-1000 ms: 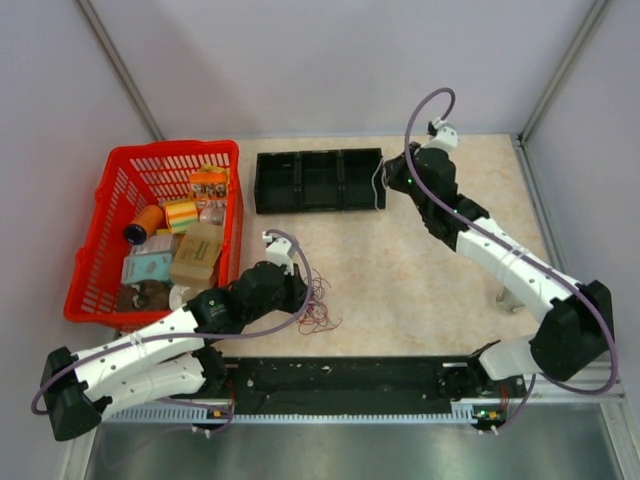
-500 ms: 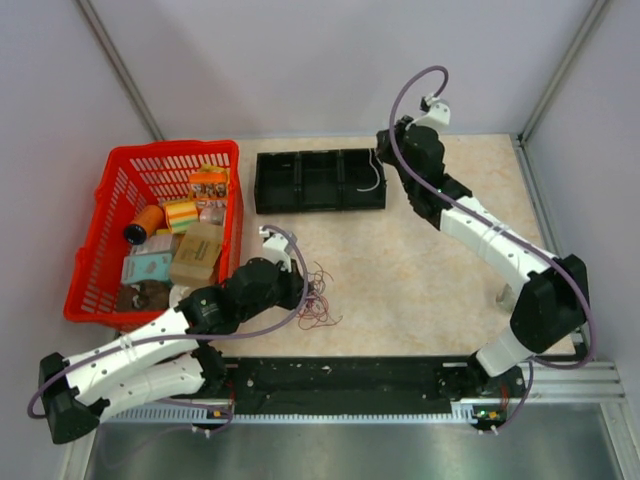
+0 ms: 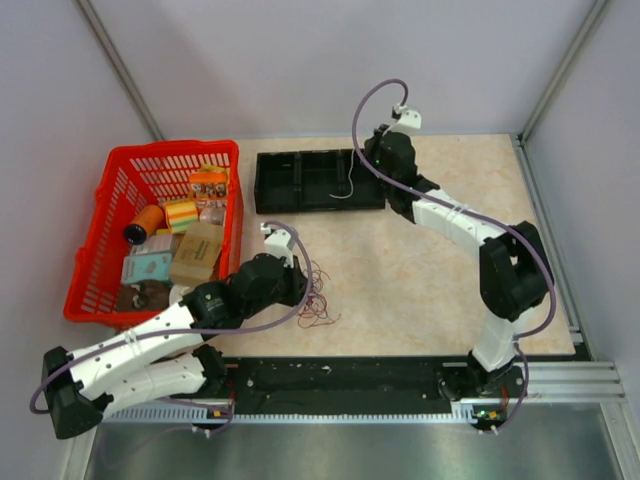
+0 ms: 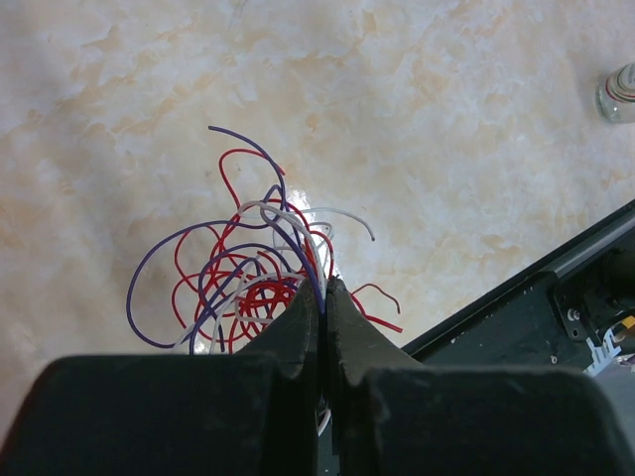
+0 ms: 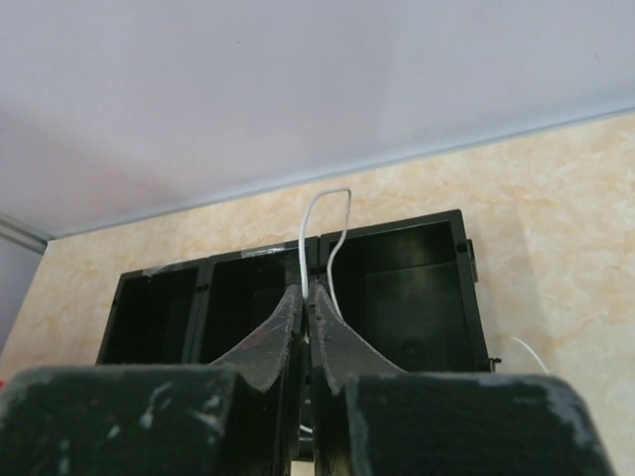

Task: Untangle the cables

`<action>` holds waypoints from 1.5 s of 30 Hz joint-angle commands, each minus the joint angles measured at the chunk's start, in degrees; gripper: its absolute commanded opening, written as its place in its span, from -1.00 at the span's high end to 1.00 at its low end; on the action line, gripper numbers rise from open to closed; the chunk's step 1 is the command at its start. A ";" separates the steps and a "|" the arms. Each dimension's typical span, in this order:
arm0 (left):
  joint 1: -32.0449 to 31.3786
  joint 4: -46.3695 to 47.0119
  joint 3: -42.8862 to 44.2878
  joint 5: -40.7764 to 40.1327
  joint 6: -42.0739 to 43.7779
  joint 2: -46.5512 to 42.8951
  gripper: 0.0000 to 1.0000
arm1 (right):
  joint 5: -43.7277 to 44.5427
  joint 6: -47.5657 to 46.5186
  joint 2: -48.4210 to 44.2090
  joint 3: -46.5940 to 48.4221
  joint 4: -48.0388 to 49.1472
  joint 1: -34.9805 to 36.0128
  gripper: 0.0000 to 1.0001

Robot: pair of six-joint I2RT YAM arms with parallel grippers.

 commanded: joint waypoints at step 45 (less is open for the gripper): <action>-0.02 0.22 5.83 -3.29 0.10 2.67 1.00 | -13.91 5.60 10.11 9.50 3.54 -1.76 1.00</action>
